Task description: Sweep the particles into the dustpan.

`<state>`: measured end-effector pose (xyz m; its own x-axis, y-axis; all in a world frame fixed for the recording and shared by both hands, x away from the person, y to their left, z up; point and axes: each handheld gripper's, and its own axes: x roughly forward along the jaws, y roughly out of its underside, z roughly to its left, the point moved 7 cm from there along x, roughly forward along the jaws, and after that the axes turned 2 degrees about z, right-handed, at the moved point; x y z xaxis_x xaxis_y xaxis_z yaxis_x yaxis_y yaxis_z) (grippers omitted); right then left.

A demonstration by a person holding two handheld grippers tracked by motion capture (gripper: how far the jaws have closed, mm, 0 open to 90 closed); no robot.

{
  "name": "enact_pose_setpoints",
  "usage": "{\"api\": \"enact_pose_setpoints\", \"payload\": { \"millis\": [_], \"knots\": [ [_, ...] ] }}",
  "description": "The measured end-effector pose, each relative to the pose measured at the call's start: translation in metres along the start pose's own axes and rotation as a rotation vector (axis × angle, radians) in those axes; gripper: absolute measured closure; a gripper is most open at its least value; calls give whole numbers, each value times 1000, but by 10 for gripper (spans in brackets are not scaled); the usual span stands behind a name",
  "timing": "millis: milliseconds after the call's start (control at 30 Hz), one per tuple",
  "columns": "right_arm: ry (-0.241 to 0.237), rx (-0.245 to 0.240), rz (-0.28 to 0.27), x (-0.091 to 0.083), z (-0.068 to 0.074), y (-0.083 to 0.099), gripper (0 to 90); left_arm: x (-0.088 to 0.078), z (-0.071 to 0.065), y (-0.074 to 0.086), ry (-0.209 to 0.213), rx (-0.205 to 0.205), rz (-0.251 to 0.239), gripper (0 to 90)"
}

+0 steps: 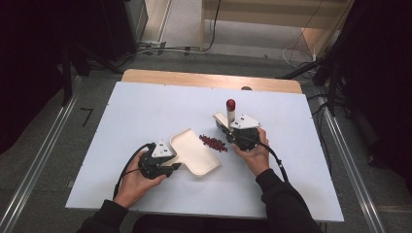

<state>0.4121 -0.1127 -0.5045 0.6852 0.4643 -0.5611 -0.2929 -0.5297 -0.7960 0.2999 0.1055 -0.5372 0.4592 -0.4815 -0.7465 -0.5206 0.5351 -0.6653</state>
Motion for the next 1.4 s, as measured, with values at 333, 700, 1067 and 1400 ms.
{"api": "enact_pose_setpoints", "payload": {
  "millis": [333,700,1067,1400],
  "knots": [
    [-11,-38,9,7,17,-2,643,1,0,-2,2,5,6,669],
    [-3,-54,12,9,34,-1,643,2,-2,-5,6,12,15,669],
    [-33,-66,-11,11,55,-8,644,2,-2,-5,8,10,13,669],
    [-62,-51,-23,14,76,-15,644,3,-3,-5,7,11,15,669]
  ]
}}
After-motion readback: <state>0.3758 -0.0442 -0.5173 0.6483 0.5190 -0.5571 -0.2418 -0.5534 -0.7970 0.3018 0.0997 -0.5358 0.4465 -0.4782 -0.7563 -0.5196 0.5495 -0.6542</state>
